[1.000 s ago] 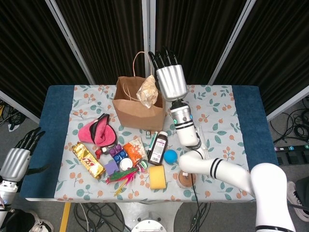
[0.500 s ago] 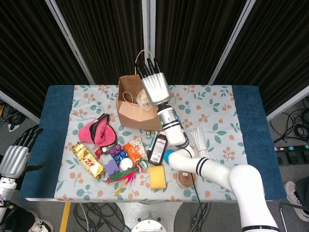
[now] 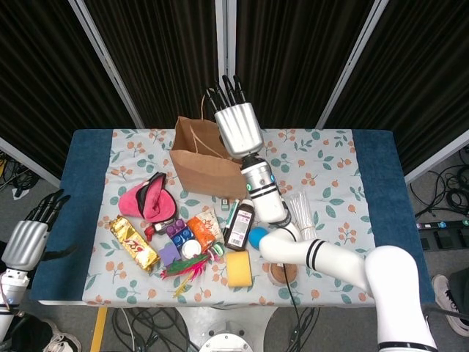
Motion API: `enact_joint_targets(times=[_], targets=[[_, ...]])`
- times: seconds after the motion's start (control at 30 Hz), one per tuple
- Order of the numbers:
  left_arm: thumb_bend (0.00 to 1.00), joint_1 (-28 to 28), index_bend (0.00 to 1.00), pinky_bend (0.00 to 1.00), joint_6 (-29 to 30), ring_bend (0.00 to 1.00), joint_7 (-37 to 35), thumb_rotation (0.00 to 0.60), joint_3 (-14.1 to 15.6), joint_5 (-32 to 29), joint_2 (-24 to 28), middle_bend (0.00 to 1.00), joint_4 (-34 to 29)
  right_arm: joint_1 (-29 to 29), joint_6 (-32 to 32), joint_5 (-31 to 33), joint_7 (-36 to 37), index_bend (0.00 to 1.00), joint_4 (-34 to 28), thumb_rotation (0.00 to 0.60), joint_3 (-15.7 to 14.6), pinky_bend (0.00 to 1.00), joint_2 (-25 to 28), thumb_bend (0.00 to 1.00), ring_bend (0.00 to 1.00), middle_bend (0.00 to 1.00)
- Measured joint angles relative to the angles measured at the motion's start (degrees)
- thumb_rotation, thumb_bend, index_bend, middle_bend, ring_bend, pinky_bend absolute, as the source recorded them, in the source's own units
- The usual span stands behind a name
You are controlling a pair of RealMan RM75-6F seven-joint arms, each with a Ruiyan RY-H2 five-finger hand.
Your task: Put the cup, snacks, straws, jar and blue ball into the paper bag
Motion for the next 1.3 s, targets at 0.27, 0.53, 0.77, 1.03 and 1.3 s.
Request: enact_joint_targets(times=[0.27,0.53,0.77,1.03,1.3], targets=[[0.11,-0.06,0.09,0.22,0.00,0.06,0.75,0.600,0.19,0.31,0.09,0.11,-0.58,-3.68,4.08,-2.22,0.14,0.03,-9.96,0.600,0.04,0.03,5.79,0.00,0.01,0.13],[0.11,-0.35,0.09,0.22,-0.28,0.06,2.23,0.600,0.59,0.93,-0.33,0.11,-1.36,-14.05,4.84,-2.16,-2.83,0.06,-31.34,0.600,-5.78,0.07,20.81,0.00,0.03,0.16],[0.11,-0.40,0.09,0.22,-0.17,0.06,4.08,0.600,0.82,1.34,-0.28,0.11,-2.64,-26.65,1.79,-5.27,-0.09,0.07,-45.91,0.600,-17.55,0.07,39.43,0.00,0.03,0.15],[0.11,0.12,0.09,0.22,-0.04,0.06,6.94,0.600,1.84,2.01,-0.22,0.11,-4.47,-32.69,-7.74,-17.20,8.94,0.12,-45.23,0.600,-27.99,0.07,46.98,0.00,0.03,0.15],[0.11,0.93,0.09,0.22,0.41,0.06,8.77,0.600,2.27,1.96,-0.78,0.11,-5.44,-33.36,-9.37,-32.74,10.00,0.12,-32.47,0.600,-31.89,0.06,43.43,0.00,0.03,0.15]])
